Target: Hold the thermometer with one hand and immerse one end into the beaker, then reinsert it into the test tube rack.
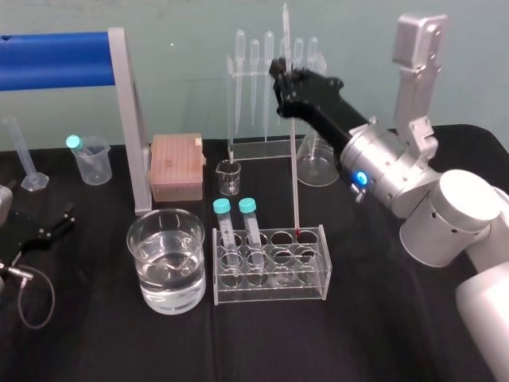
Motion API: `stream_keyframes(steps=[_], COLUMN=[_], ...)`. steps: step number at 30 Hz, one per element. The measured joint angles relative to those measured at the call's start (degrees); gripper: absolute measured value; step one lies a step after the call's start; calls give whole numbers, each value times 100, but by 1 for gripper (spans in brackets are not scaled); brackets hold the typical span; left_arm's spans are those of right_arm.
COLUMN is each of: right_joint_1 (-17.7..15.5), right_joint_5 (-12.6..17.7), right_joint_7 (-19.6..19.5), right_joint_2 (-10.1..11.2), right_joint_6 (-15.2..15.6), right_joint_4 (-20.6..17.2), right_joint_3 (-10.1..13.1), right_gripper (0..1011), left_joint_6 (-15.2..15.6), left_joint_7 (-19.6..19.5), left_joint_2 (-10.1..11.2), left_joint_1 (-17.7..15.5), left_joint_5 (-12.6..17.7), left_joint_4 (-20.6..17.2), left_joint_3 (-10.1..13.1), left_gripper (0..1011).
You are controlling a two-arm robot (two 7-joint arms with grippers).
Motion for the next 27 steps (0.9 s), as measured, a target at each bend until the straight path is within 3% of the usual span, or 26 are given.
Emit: stream_keyframes(steps=[14,22,27], right_joint_1=[397,647,781], right_joint_5=[708,944,1054], right_joint_7=[755,1238,1448], right_joint_2=[-95,-161,-210], right_joint_6=[-1017,-1447,-1563], right_joint_4=[175,464,608], right_joint_3=[59,-222,-403], right_gripper=[55,55,56], left_joint_6=[0,0,0], left_joint_7=[0,0,0], left_joint_2=[0,0,0], left_joint_1=[0,0,0], left_joint_5=[0,0,0], left_joint_4=[0,0,0], left_joint_3=[0,0,0], left_gripper=[1008,1008,1008])
